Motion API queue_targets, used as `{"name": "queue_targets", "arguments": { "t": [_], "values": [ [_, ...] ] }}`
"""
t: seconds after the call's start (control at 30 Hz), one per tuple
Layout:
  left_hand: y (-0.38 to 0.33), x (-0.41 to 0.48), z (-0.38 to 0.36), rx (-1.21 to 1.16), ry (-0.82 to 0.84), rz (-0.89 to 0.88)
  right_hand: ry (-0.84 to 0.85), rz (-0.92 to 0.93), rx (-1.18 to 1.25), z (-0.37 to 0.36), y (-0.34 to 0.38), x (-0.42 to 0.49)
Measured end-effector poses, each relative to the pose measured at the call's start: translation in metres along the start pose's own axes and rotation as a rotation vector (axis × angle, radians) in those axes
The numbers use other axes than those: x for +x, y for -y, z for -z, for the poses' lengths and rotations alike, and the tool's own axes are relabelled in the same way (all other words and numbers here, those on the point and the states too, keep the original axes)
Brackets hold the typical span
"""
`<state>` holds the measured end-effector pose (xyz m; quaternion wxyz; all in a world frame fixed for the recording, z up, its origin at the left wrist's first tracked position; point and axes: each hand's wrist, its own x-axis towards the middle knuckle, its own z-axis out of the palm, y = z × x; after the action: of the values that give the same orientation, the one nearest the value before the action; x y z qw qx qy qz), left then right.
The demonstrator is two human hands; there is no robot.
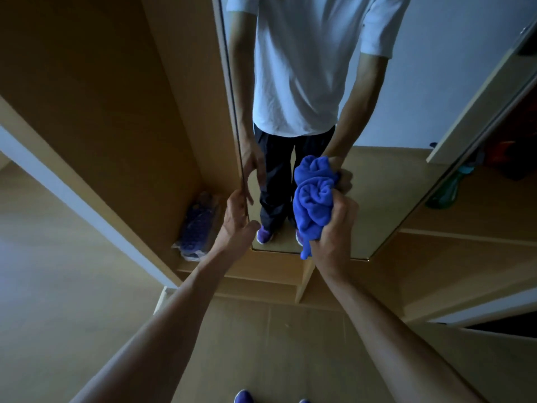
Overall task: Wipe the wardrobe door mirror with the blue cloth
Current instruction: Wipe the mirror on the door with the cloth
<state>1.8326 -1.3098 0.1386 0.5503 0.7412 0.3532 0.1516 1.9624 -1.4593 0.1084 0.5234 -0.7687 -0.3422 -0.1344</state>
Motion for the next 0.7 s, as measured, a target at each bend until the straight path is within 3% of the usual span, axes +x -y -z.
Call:
{"name": "queue_targets", "arguments": {
  "t": [0.37, 0.7],
  "values": [
    [0.022, 0.019, 0.011, -0.270, 0.037, 0.025, 0.078, 0.055, -0.120, -0.087, 0.052, -0.014],
    [0.021, 0.014, -0.004, -0.207, -0.057, 0.015, 0.121, 0.169, -0.188, -0.053, 0.039, -0.003]
  ]
}}
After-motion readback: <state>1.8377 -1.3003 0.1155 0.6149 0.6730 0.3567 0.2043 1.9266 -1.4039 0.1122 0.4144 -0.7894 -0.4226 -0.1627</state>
